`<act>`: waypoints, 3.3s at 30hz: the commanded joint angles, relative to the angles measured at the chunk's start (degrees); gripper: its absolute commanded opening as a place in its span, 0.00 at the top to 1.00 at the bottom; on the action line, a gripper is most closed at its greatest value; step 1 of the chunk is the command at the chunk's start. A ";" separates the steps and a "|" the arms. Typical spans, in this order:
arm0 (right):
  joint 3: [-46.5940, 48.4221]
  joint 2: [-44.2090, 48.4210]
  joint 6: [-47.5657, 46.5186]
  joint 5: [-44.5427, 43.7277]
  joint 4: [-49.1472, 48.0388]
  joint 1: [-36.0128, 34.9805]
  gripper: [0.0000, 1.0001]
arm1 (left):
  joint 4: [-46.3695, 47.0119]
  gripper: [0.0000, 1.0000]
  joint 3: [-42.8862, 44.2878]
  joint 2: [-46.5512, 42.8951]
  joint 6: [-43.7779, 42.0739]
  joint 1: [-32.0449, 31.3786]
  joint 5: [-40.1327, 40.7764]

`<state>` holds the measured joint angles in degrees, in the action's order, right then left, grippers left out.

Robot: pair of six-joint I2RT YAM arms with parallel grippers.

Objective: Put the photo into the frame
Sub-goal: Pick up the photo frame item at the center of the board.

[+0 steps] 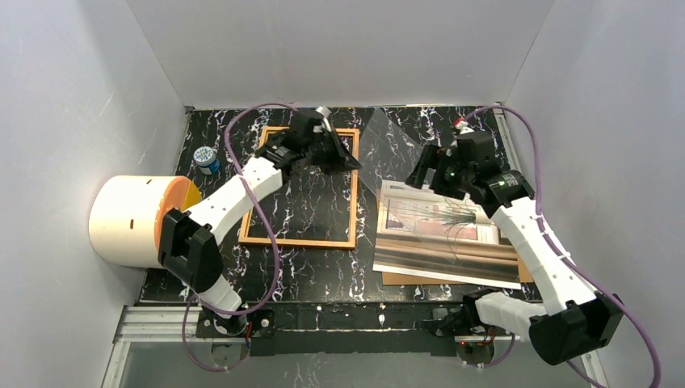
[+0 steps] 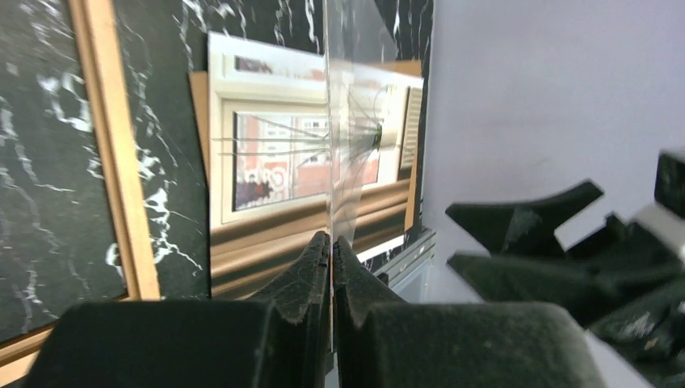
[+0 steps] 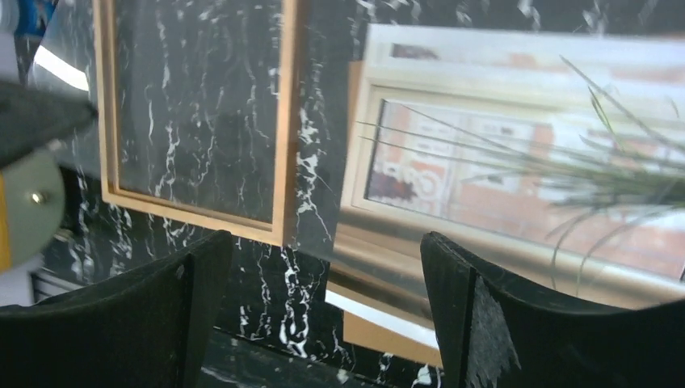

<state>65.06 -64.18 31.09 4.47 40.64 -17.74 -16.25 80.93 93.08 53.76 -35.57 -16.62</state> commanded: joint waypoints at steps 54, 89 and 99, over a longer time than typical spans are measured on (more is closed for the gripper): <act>-6.54 -12.59 -55.36 -58.38 -40.16 -48.53 0.99 | -24.23 0.42 20.33 -2.62 -1.64 21.90 -20.34; 38.92 -27.91 7.74 -4.39 -13.99 -17.38 0.99 | -30.33 0.02 16.89 -7.99 -21.29 28.01 20.41; 20.30 -27.16 26.92 20.16 -28.08 -9.13 0.99 | -33.54 0.06 13.73 5.66 -33.30 29.64 25.57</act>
<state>89.08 -92.64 48.60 11.90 21.96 -26.81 -46.85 94.56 93.60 27.68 -7.25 7.11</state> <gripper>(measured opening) 0.033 0.962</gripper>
